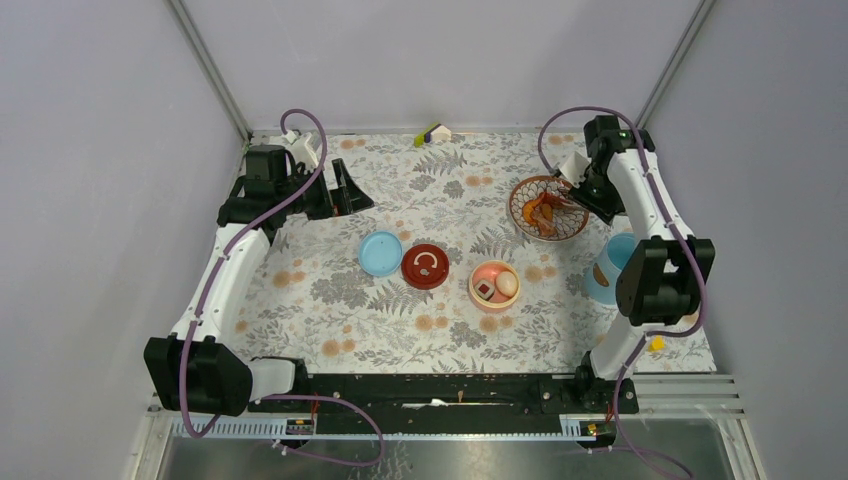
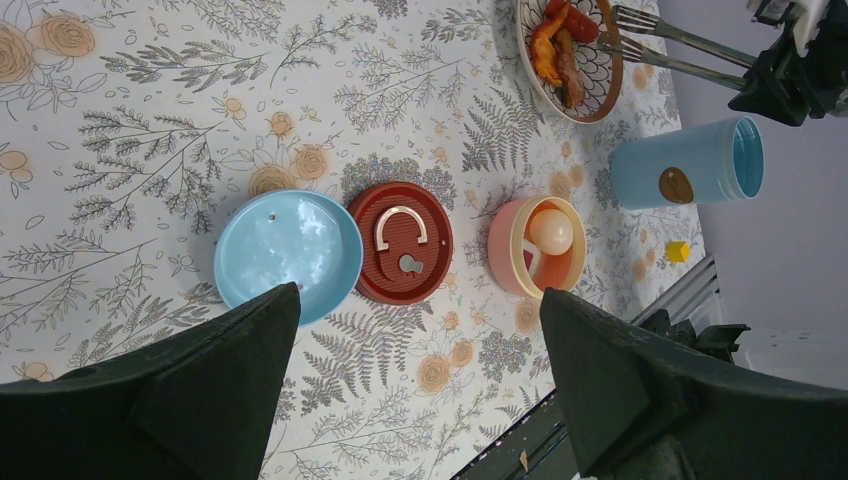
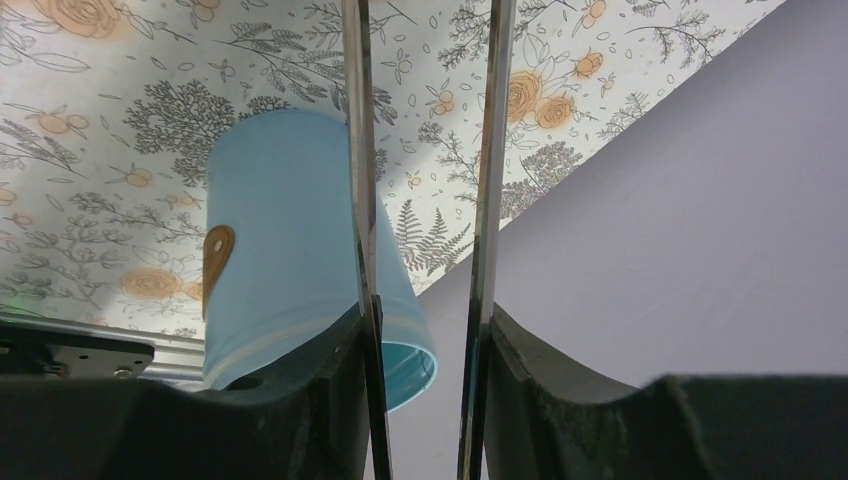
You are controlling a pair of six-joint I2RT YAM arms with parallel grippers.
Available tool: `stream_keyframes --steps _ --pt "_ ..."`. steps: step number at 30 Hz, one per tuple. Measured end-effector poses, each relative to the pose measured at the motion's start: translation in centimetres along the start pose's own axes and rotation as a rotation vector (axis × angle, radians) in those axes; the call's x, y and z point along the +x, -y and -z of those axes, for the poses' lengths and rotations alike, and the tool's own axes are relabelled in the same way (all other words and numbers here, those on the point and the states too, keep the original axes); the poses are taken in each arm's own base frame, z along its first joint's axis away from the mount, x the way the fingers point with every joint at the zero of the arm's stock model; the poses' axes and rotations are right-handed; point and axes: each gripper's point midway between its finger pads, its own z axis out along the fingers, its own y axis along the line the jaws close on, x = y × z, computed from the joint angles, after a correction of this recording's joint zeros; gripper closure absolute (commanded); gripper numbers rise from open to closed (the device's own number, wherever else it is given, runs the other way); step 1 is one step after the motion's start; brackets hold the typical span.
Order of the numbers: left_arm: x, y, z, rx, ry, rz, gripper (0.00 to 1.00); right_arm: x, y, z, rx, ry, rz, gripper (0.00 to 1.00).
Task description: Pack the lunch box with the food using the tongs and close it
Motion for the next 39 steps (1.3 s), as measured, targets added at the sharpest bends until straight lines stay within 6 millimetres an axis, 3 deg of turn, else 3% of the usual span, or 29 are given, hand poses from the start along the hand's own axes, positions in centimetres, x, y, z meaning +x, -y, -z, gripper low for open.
stream_keyframes --steps 12,32,39 --pt "0.0 0.2 0.1 0.014 -0.003 0.001 0.01 0.0 1.0 -1.3 0.023 -0.071 0.023 0.56" --pt "0.0 0.0 0.1 0.012 -0.001 0.005 0.01 -2.1 2.1 -3.5 0.037 -0.127 0.064 0.56" --pt "0.0 0.0 0.0 0.012 0.001 0.003 0.01 -2.8 2.6 -3.9 0.037 -0.126 0.064 0.62"
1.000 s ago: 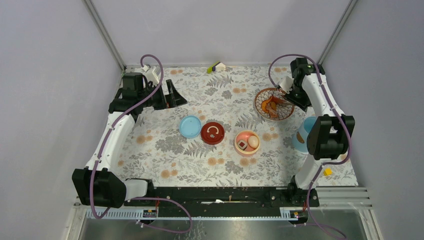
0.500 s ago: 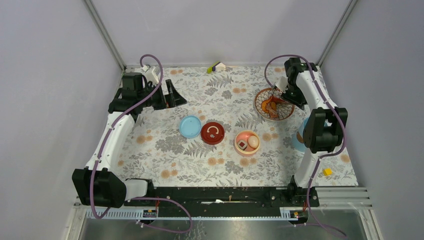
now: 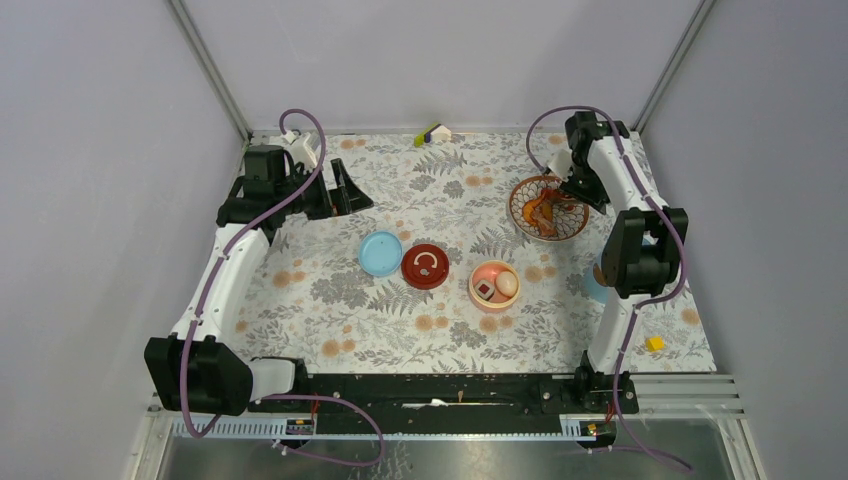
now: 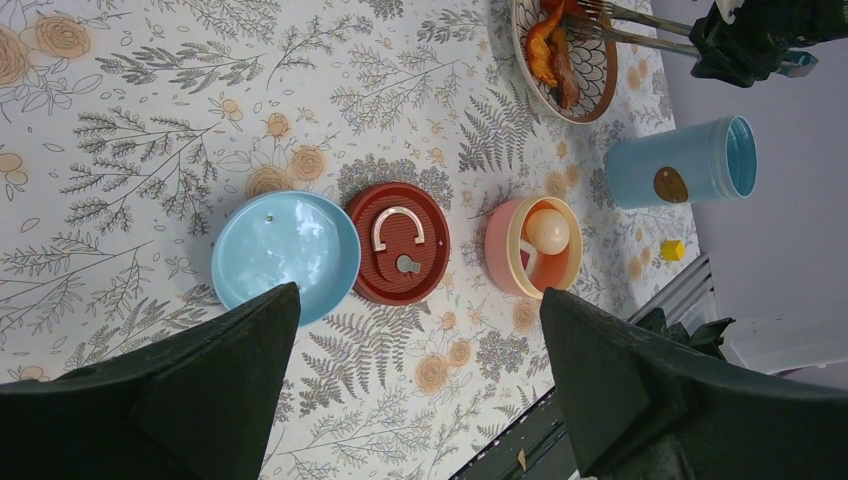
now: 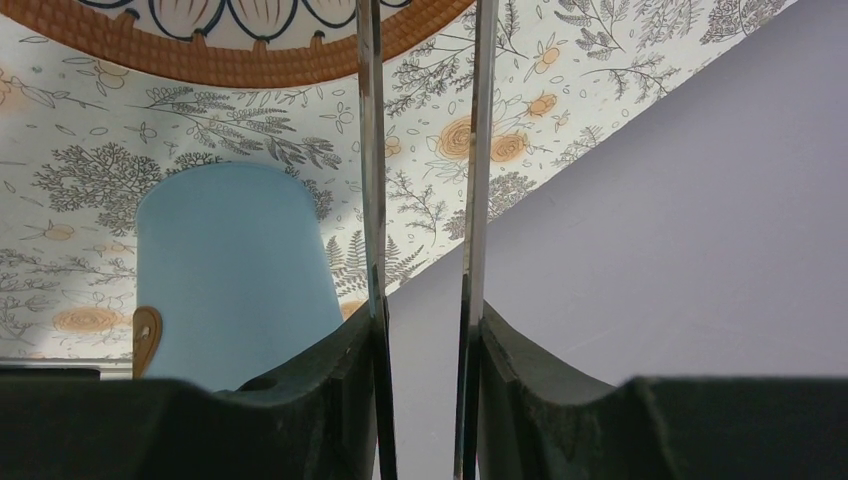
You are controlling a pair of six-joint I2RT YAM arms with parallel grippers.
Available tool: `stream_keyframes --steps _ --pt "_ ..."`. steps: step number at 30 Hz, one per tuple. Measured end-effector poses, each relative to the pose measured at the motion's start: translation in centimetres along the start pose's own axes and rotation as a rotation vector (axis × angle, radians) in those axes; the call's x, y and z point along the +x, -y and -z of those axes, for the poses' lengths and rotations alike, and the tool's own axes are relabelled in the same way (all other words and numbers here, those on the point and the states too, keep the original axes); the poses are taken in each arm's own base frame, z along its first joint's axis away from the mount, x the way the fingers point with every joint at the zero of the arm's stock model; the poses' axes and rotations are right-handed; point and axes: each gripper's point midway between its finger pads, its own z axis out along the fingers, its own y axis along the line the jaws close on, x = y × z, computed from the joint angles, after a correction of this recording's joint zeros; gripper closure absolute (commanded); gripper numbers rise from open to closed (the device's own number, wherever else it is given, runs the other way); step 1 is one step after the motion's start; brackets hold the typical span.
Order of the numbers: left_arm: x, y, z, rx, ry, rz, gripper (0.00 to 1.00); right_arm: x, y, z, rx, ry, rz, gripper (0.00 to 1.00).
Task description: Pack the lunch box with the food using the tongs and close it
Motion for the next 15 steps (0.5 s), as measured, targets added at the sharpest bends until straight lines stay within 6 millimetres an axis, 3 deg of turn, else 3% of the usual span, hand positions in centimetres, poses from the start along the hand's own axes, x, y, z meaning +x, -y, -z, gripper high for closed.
stream_keyframes --steps 10,15 --pt "-0.1 -0.1 0.1 -0.002 0.003 0.002 0.01 -0.5 0.5 2.1 -0.011 0.052 -0.032 0.68" --pt "-0.1 -0.1 0.1 0.001 0.002 0.003 0.01 -0.8 -0.2 3.2 -0.049 0.098 -0.063 0.69"
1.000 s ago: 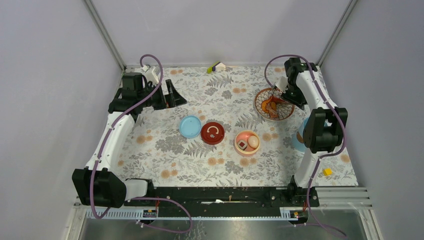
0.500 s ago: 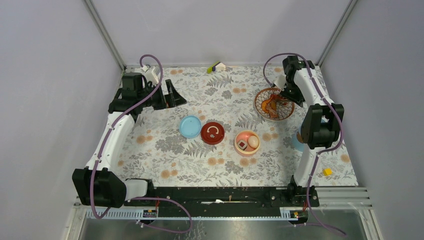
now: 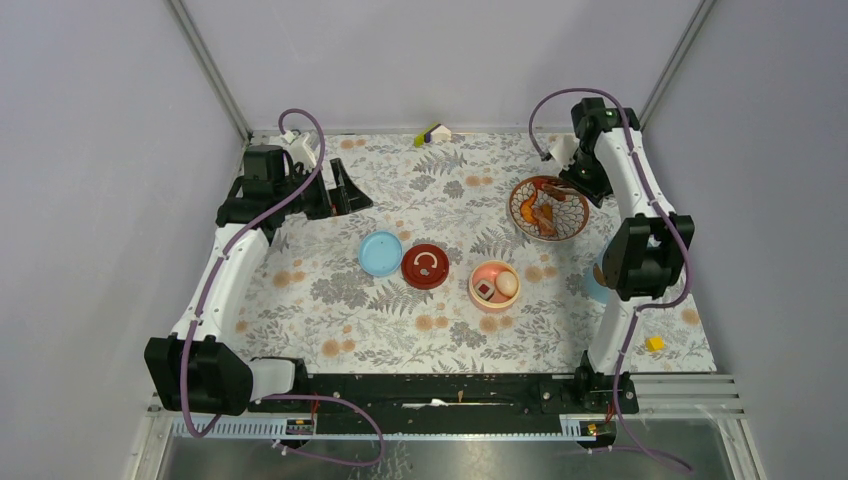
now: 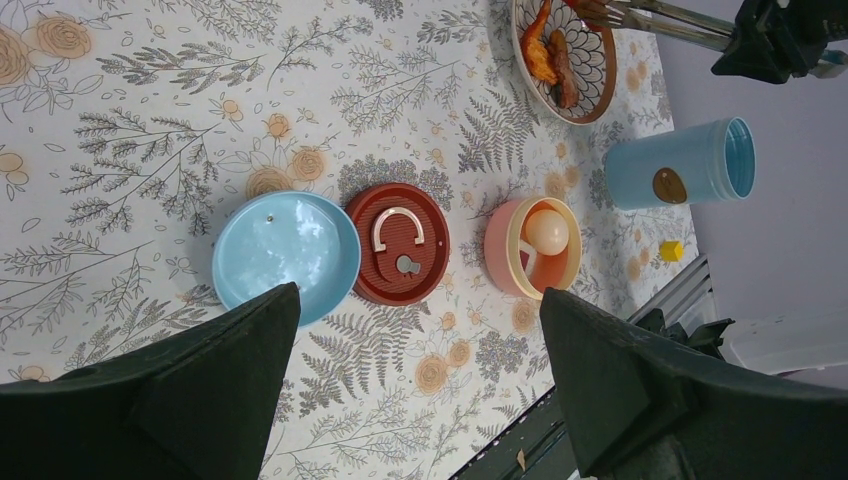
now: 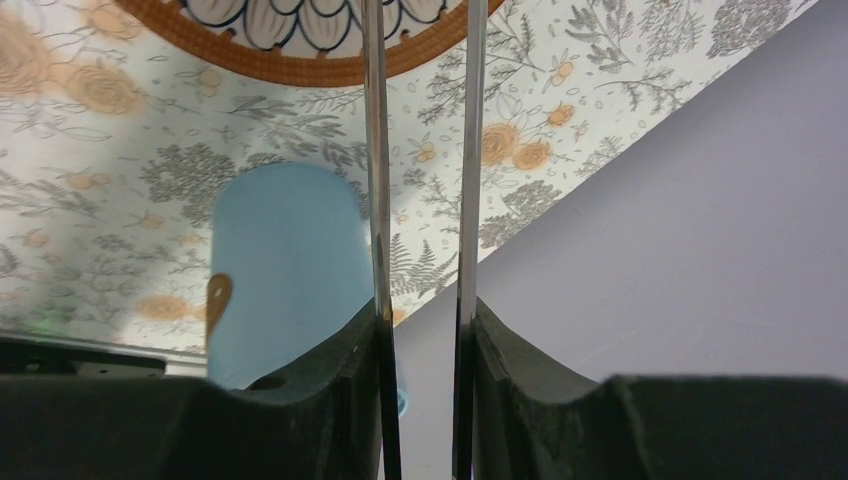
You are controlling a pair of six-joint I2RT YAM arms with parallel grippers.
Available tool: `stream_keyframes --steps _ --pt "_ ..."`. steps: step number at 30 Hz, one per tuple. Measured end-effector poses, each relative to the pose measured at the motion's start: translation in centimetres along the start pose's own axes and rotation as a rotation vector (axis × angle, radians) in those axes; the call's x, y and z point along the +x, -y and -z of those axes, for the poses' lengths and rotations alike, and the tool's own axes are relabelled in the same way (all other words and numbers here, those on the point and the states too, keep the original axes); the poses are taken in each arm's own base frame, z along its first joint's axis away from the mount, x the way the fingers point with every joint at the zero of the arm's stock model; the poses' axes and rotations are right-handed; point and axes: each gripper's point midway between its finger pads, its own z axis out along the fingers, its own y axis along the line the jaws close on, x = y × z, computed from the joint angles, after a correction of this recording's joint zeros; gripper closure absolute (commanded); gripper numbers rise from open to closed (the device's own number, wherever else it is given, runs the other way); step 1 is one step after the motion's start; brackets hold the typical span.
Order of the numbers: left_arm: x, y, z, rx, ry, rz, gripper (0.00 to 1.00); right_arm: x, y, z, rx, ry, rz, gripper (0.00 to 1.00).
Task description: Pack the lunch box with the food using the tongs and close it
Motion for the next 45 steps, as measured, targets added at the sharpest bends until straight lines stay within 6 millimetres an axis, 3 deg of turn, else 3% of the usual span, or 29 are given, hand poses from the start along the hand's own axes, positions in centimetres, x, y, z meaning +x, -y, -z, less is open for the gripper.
stream_keyframes --steps 15,27,31,40,45 --pt "0.2 -0.1 -0.1 0.0 -0.001 0.001 0.01 1.0 -2.6 7.3 -0.023 0.204 -0.118 0.71" --pt "0.4 0.6 0.0 0.039 -0.013 0.009 0.01 8.5 -9.7 11.9 0.086 0.393 -0.264 0.73" --pt "0.5 1.0 0.0 0.058 -0.017 0.015 0.01 10.1 -11.0 12.4 0.133 0.446 -0.33 0.74" --pt "0.6 1.5 0.1 0.083 -0.025 0.033 0.01 14.3 -12.2 10.8 0.195 0.413 -0.536 0.75" --pt "0.6 1.8 0.1 0.1 -0.03 0.039 0.01 16.7 -12.6 11.8 0.257 0.449 -0.66 0.75"
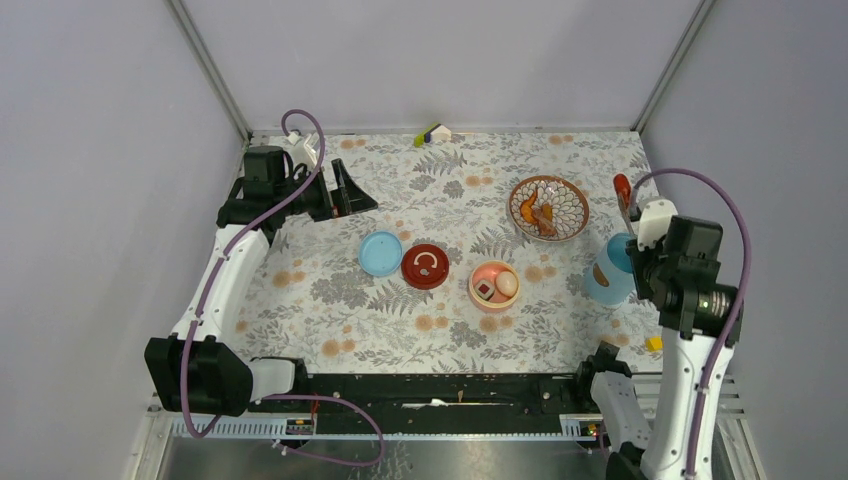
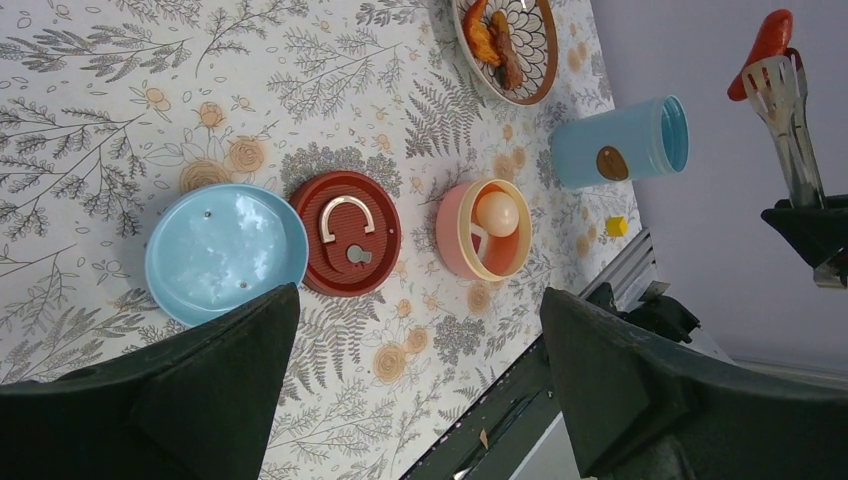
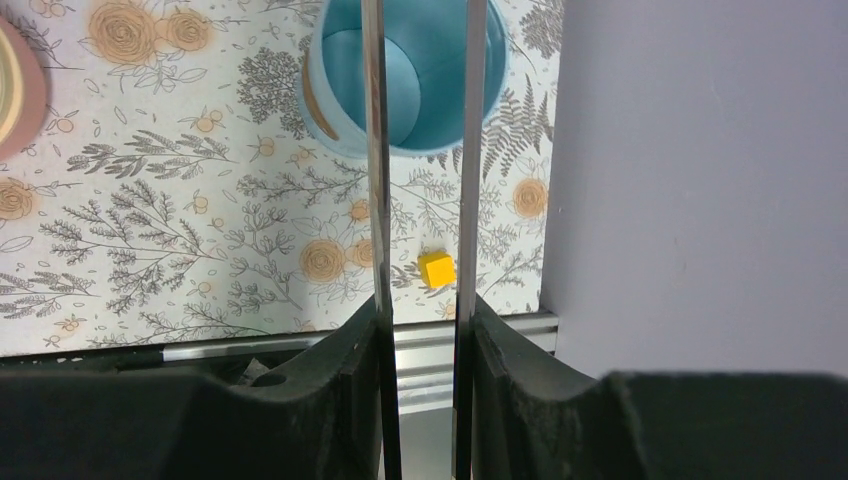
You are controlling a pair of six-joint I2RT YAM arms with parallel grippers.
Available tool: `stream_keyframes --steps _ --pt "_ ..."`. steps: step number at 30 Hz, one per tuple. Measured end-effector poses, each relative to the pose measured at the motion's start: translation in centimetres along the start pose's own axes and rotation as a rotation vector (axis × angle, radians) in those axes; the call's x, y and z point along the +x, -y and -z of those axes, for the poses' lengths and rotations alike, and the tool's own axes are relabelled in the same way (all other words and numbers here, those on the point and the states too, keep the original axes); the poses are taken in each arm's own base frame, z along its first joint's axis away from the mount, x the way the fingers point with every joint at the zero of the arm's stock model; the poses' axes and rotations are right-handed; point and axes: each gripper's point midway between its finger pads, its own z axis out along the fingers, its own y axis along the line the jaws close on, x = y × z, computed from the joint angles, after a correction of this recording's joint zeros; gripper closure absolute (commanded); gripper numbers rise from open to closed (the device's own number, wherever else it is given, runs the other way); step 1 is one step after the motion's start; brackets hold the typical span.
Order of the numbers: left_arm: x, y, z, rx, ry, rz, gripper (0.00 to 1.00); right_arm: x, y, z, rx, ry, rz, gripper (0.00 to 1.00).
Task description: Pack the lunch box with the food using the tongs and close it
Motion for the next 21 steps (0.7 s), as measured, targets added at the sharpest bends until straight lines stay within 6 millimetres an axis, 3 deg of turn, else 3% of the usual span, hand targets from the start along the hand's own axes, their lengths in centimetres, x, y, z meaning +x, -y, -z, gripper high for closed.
stream_keyframes --steps 7,14,21 --pt "0.1 0.5 0.0 0.024 -0.008 0.011 0.01 3.6 -0.5 0.9 0.04 -0.02 -0.069 0.75" --pt "-0.1 1.0 0.0 0.05 -0.005 0.013 0.01 6.4 -1.7 0.0 0.024 -0.097 -0.08 0.75" --pt "-0.2 1.0 0.0 0.053 -0.001 0.009 0.01 7.6 -1.9 -0.9 0.019 -0.151 -0.076 0.72"
